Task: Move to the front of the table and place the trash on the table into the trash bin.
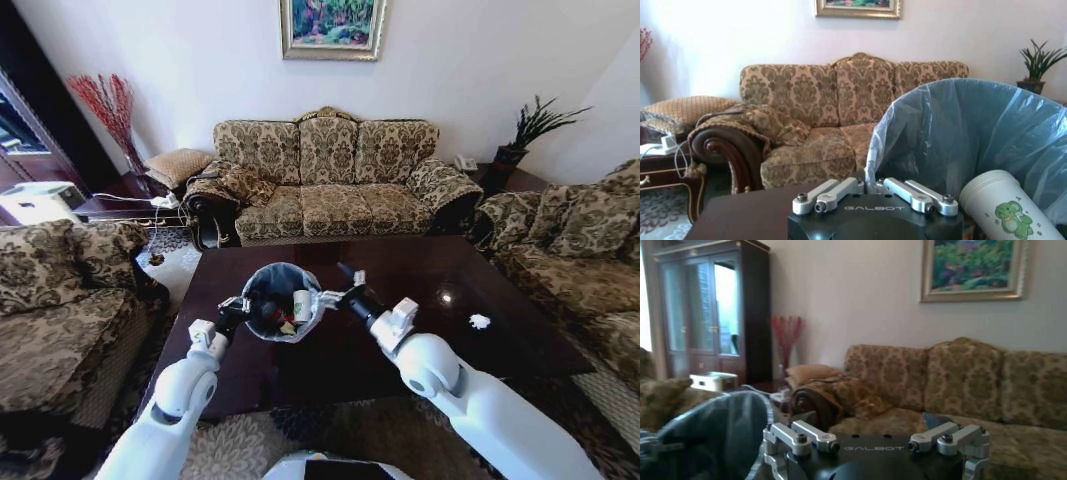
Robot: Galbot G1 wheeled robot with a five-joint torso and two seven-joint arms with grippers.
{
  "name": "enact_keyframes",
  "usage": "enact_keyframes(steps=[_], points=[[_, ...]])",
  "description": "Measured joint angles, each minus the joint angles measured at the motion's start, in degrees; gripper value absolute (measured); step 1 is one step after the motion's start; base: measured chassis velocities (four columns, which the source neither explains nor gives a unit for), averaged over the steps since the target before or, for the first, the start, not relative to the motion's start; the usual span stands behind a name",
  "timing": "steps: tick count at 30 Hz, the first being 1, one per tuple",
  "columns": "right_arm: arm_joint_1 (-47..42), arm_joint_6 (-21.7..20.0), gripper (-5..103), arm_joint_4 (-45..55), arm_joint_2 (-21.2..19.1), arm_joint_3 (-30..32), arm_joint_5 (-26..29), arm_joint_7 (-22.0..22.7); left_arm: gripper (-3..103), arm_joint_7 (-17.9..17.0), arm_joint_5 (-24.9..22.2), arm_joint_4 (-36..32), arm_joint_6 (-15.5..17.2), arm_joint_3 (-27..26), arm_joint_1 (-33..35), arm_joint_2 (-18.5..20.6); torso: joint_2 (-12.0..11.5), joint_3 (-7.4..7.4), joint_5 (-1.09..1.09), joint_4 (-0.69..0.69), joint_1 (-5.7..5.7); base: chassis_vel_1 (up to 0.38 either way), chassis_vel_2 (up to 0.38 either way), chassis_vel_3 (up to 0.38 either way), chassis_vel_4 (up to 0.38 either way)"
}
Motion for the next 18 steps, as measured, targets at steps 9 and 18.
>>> enact_keyframes(steps=[9, 18], points=[[-18.96, 5.82, 100, -6.04, 7.15, 21.54, -9.07, -6.96, 3, 0.01, 0.27, 0.19, -0.23, 0.24, 0.15, -0.37, -0.01, 0.0, -0.01, 0.0, -0.01, 0.0, 0.0, 0.0, 0.0], [-29.55, 8.88, 100, -7.04, 16.25, 32.91, -15.87, -10.73, 3, 0.05, 0.45, -0.1, -0.48, -0.02, 0.69, -0.35, 0.0, 0.0, 0.0, 0.01, -0.01, 0.0, 0.0, 0.0, 0.0]])
